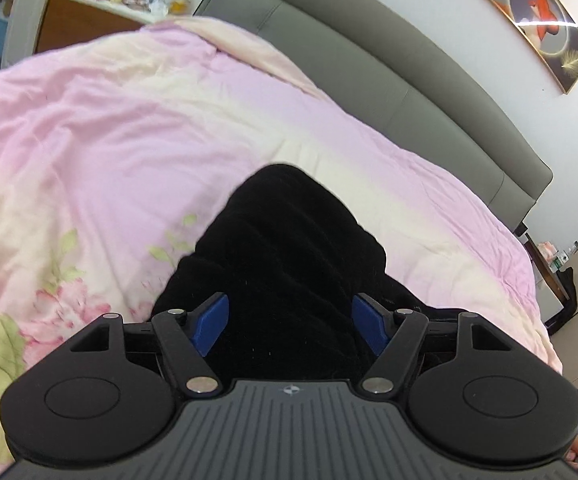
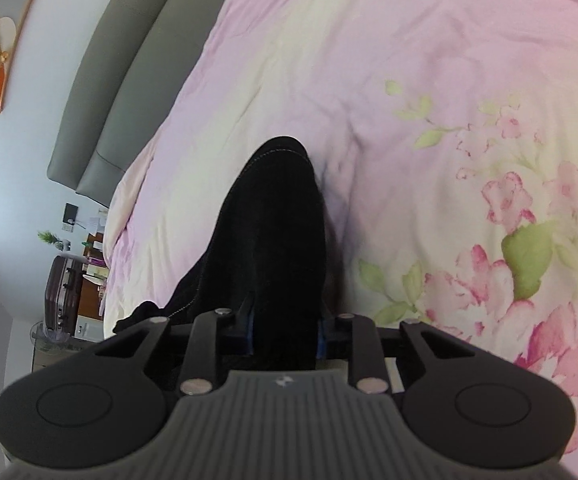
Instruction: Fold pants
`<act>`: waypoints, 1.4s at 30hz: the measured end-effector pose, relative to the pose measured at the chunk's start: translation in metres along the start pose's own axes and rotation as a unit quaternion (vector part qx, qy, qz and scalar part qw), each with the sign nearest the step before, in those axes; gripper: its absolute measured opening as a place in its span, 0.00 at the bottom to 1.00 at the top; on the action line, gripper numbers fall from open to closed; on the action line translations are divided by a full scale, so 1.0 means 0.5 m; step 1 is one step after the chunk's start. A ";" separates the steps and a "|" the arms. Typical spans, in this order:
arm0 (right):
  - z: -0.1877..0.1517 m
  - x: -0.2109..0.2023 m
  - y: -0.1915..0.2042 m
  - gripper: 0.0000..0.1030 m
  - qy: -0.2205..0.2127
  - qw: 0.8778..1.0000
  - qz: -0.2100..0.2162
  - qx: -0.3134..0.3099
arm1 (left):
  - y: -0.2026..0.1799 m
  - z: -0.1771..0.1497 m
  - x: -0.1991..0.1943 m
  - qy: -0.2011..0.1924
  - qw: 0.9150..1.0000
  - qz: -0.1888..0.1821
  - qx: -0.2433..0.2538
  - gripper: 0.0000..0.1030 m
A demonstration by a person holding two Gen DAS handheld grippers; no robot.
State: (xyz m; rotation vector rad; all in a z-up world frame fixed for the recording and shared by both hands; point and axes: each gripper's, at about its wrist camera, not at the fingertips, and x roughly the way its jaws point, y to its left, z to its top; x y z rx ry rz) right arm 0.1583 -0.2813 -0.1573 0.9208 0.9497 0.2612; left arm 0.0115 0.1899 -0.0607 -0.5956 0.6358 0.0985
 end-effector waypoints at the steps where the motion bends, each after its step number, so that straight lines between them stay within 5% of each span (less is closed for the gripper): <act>1: -0.002 -0.008 0.006 0.21 -0.005 1.000 0.005 -0.005 | -0.007 0.002 -0.001 0.003 1.000 0.002 0.010 0.81; 7: -0.026 0.020 0.018 0.22 0.014 0.997 -0.059 -0.054 | -0.115 -0.025 0.058 0.057 0.994 -0.013 0.091 0.81; 11: -0.024 0.012 0.014 0.22 0.009 0.998 -0.039 -0.041 | -0.255 -0.100 0.125 0.074 0.971 -0.037 0.225 0.81; 15: -0.024 0.004 0.028 0.22 0.005 0.998 -0.027 -0.051 | -0.399 -0.193 0.153 0.057 0.929 -0.070 0.358 0.84; 22: -0.012 -0.003 0.019 0.23 0.023 0.999 0.001 -0.035 | -0.539 -0.373 0.197 0.012 0.819 -0.068 0.570 0.86; 24: -0.011 -0.006 0.022 0.23 0.029 0.999 0.008 -0.039 | -0.553 -0.404 0.201 0.012 0.800 -0.084 0.594 0.86; 27: -0.008 -0.012 0.025 0.23 0.040 0.998 0.017 -0.047 | -0.566 -0.437 0.215 0.001 0.784 -0.073 0.617 0.92; 29: -0.009 -0.015 0.028 0.23 0.044 0.997 0.022 -0.052 | -0.571 -0.443 0.235 -0.002 0.780 -0.051 0.624 0.92; 31: -0.010 -0.017 0.030 0.23 0.047 0.997 0.027 -0.055 | -0.576 -0.439 0.254 0.005 0.785 -0.037 0.618 0.83; 33: -0.010 -0.018 0.031 0.23 0.050 0.997 0.027 -0.058 | -0.574 -0.426 0.262 -0.008 0.799 -0.025 0.600 0.45; 35: -0.007 -0.020 0.024 0.24 0.050 0.997 0.037 -0.050 | -0.563 -0.404 0.264 0.001 0.819 -0.044 0.572 0.35; 40: 0.023 -0.039 0.011 0.45 0.036 0.997 0.063 -0.024 | -0.541 -0.386 0.257 0.002 0.836 -0.060 0.546 0.30; 42: 0.057 -0.047 0.005 0.66 0.005 0.998 0.063 -0.006 | -0.542 -0.386 0.256 0.003 0.835 -0.059 0.546 0.30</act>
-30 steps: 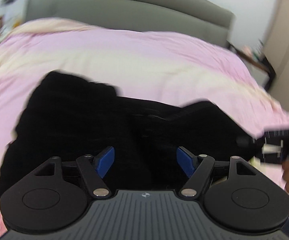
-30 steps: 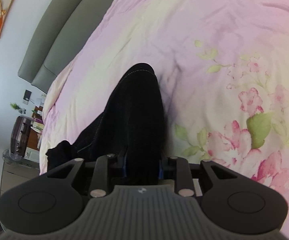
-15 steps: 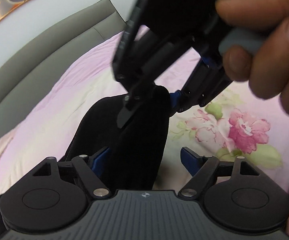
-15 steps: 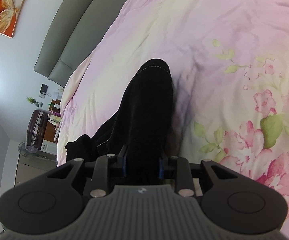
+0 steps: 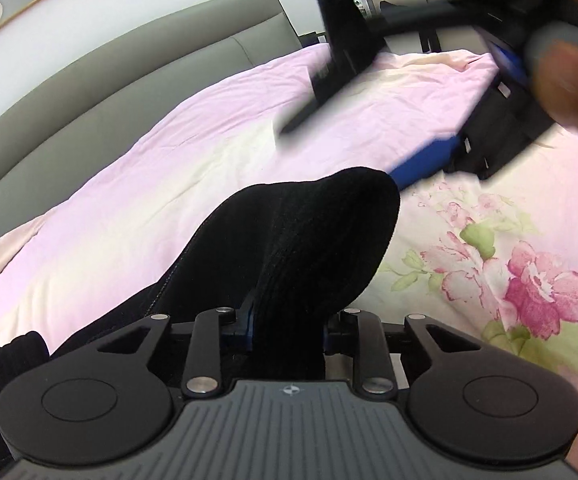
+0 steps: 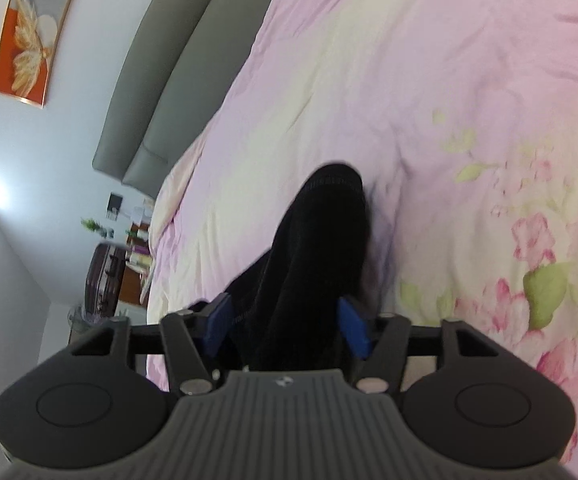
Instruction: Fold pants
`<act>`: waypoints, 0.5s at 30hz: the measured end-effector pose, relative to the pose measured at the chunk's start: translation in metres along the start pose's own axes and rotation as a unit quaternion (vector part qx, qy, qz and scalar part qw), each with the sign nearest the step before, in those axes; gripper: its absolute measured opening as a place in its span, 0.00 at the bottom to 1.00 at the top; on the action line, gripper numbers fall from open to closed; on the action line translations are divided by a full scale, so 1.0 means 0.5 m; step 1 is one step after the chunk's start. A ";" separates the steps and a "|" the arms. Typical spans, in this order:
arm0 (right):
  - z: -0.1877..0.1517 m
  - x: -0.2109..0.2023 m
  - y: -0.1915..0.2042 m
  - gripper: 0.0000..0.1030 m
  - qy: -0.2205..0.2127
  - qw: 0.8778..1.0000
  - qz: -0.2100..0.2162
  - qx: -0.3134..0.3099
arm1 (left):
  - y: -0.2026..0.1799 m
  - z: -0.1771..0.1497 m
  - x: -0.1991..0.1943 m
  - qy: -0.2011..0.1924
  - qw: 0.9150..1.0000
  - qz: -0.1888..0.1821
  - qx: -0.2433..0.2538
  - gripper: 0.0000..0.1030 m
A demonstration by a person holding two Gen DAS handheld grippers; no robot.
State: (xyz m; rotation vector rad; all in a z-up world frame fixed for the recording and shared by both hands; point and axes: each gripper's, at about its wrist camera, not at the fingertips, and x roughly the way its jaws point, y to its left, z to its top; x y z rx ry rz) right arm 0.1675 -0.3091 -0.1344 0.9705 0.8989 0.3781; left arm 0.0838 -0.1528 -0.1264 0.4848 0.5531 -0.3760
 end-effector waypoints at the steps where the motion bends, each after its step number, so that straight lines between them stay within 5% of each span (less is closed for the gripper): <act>1: 0.020 0.001 -0.004 0.69 -0.011 1.000 -0.002 0.008 | -0.001 0.000 0.000 0.000 1.000 0.001 0.001 0.30; 5: 0.087 0.060 -0.040 0.73 -0.001 0.999 -0.017 0.046 | 0.002 -0.001 -0.003 0.003 1.000 -0.002 -0.007 0.30; 10: 0.113 0.188 -0.076 0.72 0.078 0.996 -0.004 0.051 | 0.011 0.010 0.008 0.009 1.000 -0.005 -0.012 0.30; 11: 0.112 0.210 -0.076 0.67 0.093 0.995 -0.002 0.042 | 0.011 0.010 0.009 0.010 1.000 -0.006 -0.011 0.30; 12: 0.109 0.227 -0.076 0.42 0.100 0.995 -0.004 0.030 | 0.010 0.010 0.010 0.010 1.000 -0.007 -0.010 0.30; 15: 0.100 0.229 -0.071 0.23 0.088 0.996 -0.006 0.000 | 0.021 0.008 0.016 0.014 0.999 -0.016 -0.027 0.30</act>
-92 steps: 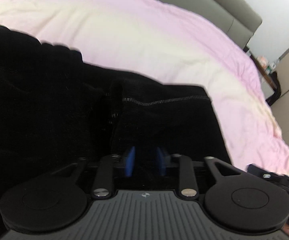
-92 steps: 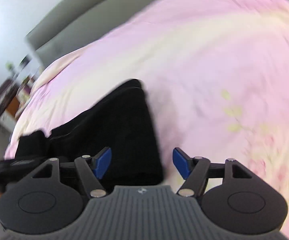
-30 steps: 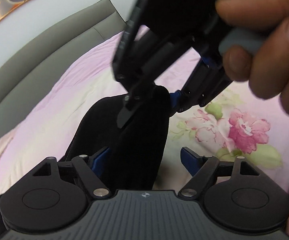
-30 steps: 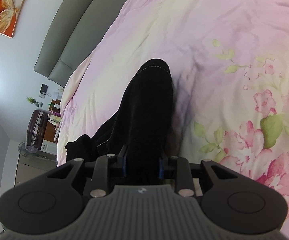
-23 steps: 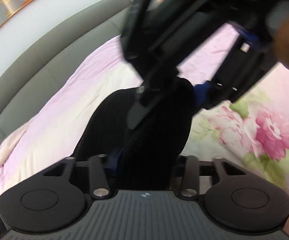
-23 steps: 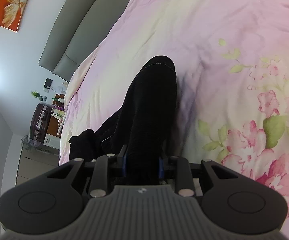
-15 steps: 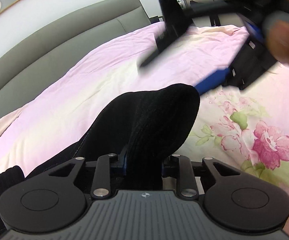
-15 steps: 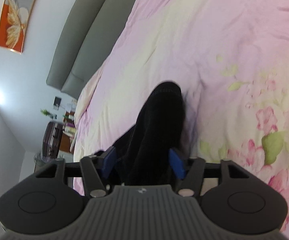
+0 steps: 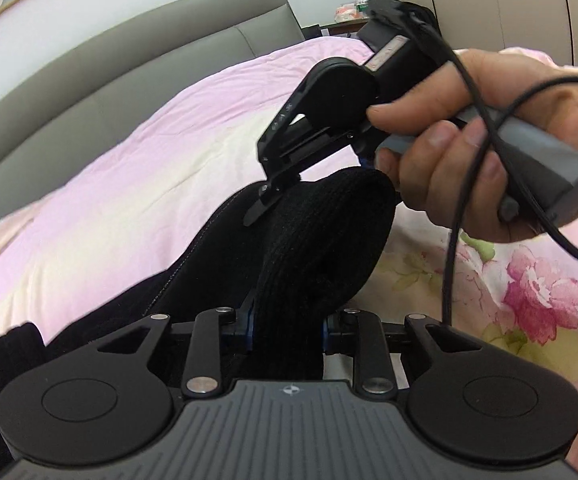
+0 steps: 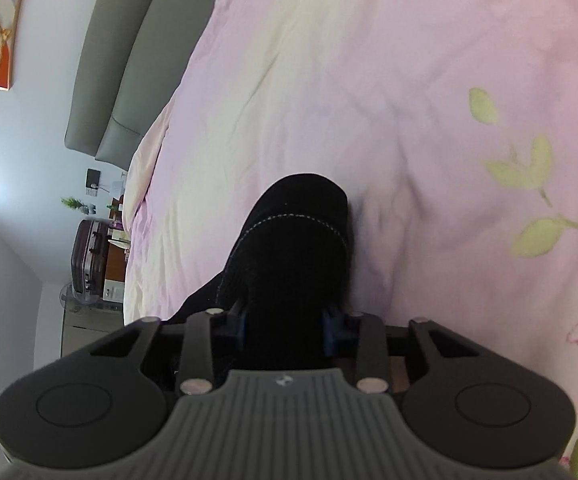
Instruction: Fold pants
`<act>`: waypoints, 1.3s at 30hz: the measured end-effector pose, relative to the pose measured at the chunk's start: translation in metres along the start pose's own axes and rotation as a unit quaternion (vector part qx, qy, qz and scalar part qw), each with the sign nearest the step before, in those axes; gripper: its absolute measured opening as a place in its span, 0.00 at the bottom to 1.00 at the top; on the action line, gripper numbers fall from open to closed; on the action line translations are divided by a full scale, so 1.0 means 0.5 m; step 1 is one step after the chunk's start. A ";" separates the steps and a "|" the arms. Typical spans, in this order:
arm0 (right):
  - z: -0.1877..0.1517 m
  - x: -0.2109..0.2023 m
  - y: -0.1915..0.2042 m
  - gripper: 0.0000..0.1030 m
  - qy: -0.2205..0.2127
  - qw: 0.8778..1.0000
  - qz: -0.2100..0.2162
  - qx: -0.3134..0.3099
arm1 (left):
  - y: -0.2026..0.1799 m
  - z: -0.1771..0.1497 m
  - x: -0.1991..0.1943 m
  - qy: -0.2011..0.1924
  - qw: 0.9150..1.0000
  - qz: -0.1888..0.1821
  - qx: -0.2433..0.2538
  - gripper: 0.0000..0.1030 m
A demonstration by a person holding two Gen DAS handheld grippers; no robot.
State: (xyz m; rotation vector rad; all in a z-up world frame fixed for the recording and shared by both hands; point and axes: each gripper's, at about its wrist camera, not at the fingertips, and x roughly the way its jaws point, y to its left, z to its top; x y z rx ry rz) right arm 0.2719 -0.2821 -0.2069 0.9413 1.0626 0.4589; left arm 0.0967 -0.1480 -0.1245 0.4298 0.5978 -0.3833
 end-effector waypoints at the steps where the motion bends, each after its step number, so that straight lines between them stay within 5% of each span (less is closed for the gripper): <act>1: -0.002 -0.007 0.002 0.22 -0.003 1.000 0.008 -0.002 | 0.007 -0.001 -0.006 -0.005 1.000 -0.003 -0.011 0.30; 6: -0.018 -0.052 0.052 0.20 -0.022 0.998 0.057 -0.013 | 0.046 0.002 -0.062 -0.042 0.998 -0.008 -0.050 0.30; 10: -0.048 -0.066 0.154 0.20 -0.041 0.996 0.046 -0.062 | 0.136 -0.008 -0.115 -0.063 0.988 -0.035 -0.138 0.30; 15: -0.100 -0.055 0.300 0.20 -0.053 0.991 0.059 -0.111 | 0.283 -0.067 -0.177 -0.108 0.949 -0.102 -0.278 0.30; 21: -0.175 0.021 0.514 0.20 -0.039 0.980 0.053 -0.186 | 0.409 -0.141 -0.257 -0.161 0.916 -0.111 -0.352 0.30; 27: -0.277 0.168 0.698 0.22 -0.002 0.952 -0.012 -0.307 | 0.509 -0.259 -0.283 -0.186 0.883 -0.103 -0.418 0.30; 30: -0.335 0.245 0.749 0.22 0.019 0.937 -0.033 -0.346 | 0.539 -0.318 -0.289 -0.194 0.853 -0.102 -0.474 0.30; 33: -0.384 0.310 0.787 0.23 0.033 0.925 -0.047 -0.375 | 0.554 -0.370 -0.288 -0.205 0.805 -0.104 -0.547 0.30; 35: -0.413 0.355 0.801 0.23 0.046 0.918 -0.058 -0.389 | 0.561 -0.395 -0.280 -0.200 0.784 -0.090 -0.581 0.30; 39: -0.440 0.453 0.797 0.25 0.073 0.905 -0.097 -0.407 | 0.544 -0.407 -0.260 -0.157 0.785 -0.023 -0.599 0.42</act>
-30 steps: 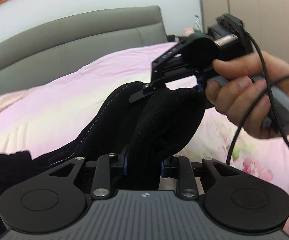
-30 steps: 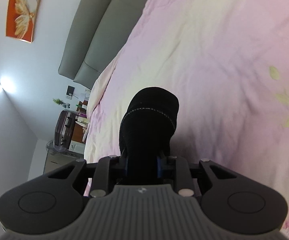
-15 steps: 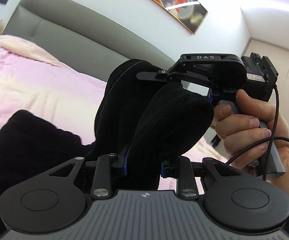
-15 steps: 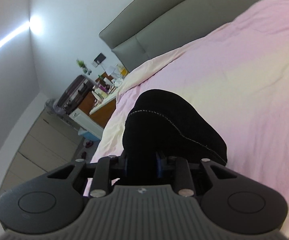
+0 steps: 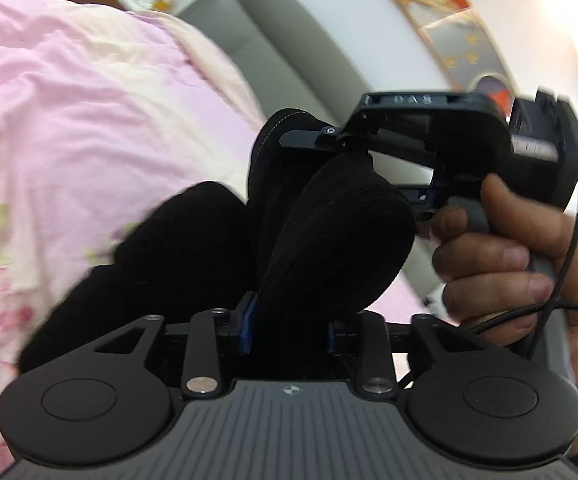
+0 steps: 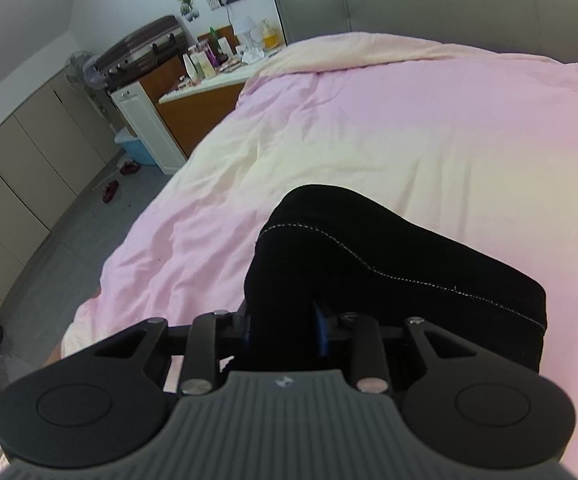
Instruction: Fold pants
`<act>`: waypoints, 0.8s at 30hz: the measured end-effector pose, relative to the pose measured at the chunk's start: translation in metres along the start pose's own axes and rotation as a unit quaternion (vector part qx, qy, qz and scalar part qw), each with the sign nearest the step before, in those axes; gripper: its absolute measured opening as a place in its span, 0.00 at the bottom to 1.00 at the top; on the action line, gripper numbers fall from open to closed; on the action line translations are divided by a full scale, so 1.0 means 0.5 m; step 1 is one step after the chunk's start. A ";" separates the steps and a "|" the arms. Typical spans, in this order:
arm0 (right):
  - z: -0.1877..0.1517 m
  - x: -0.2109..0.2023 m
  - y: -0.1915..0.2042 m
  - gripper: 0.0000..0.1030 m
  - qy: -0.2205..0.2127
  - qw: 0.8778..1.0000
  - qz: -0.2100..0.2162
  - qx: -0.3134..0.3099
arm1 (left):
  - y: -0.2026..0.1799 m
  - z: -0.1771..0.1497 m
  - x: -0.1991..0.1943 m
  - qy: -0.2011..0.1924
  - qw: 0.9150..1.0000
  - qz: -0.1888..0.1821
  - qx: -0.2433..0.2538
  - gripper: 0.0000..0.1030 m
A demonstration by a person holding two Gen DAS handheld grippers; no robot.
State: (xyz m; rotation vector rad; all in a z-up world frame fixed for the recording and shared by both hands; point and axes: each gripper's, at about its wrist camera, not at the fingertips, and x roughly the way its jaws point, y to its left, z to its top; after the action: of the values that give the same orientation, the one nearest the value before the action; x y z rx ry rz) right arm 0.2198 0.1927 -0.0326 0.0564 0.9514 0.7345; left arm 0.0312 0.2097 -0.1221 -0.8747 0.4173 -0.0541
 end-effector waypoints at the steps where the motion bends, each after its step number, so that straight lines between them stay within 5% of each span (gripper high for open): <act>1: -0.002 0.024 0.004 0.25 0.010 1.000 -0.006 -0.005 | 0.013 -0.001 -0.005 -0.001 1.000 0.021 -0.001 0.43; 5: -0.013 0.114 0.021 0.31 0.043 0.999 -0.009 -0.030 | 0.077 0.005 -0.026 0.004 0.997 0.058 -0.051 0.43; 9: -0.036 0.176 0.030 0.56 0.074 0.995 0.014 -0.073 | 0.110 0.021 -0.035 0.014 0.992 0.073 -0.104 0.46; 11: -0.034 0.167 0.033 0.60 0.074 0.994 0.027 -0.078 | 0.126 0.020 -0.039 0.019 0.989 0.064 -0.136 0.49; 16: -0.041 0.032 -0.018 0.57 0.025 0.994 0.101 -0.045 | 0.120 0.019 -0.058 0.024 0.988 0.064 -0.139 0.50; 21: -0.095 -0.085 -0.112 0.56 -0.042 0.997 0.065 -0.005 | 0.093 0.036 -0.081 0.001 0.989 0.095 -0.112 0.50; 24: -0.137 -0.089 -0.137 0.44 -0.048 0.998 0.037 0.002 | 0.053 0.055 -0.127 -0.063 0.988 0.129 -0.059 0.51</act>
State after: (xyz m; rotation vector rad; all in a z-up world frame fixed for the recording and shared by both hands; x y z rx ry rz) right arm 0.1891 0.0962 -0.0657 0.1291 0.8634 0.7908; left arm -0.0202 0.2607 -0.1055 -0.9296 0.4145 0.2651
